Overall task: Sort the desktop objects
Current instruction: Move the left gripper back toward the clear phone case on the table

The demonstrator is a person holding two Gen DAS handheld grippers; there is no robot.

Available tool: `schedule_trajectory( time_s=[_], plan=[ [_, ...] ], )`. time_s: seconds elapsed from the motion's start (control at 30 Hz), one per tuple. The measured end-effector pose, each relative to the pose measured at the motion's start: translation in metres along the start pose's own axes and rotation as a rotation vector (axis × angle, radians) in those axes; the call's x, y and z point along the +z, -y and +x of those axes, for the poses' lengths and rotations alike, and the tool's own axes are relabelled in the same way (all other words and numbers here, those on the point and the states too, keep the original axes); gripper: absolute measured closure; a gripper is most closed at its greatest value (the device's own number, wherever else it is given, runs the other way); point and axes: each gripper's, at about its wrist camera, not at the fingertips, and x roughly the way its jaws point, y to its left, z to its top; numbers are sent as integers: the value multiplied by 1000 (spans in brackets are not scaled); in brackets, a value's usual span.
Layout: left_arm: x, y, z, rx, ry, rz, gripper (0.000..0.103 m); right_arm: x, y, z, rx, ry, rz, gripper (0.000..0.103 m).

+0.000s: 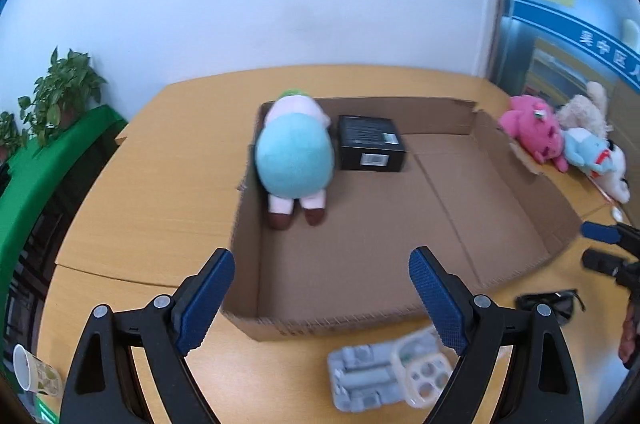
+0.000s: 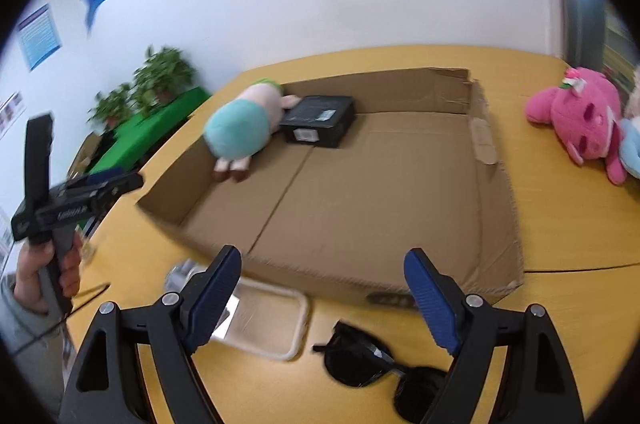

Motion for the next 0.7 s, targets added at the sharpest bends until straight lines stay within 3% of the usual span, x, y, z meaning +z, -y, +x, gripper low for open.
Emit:
schedule_trajectory(
  time_s=[0.17, 0.3, 0.57, 0.63, 0.7],
  plan=[
    [-28, 7, -2, -110, -57, -13, 13, -35, -15, -1, 68, -72, -85, 19],
    [-51, 16, 9, -169, -115, -22, 13, -57, -18, 14, 88, -137, -59, 19],
    [-79, 28, 33, -305, -206, -53, 16, -65, -45, 51, 180, -196, -73, 19],
    [-82, 30, 40, -370, -230, -76, 29, -60, -48, 63, 189, -214, -68, 19],
    [-84, 30, 49, -396, -263, -111, 33, -55, -49, 75, 186, -235, -58, 19]
  ],
)
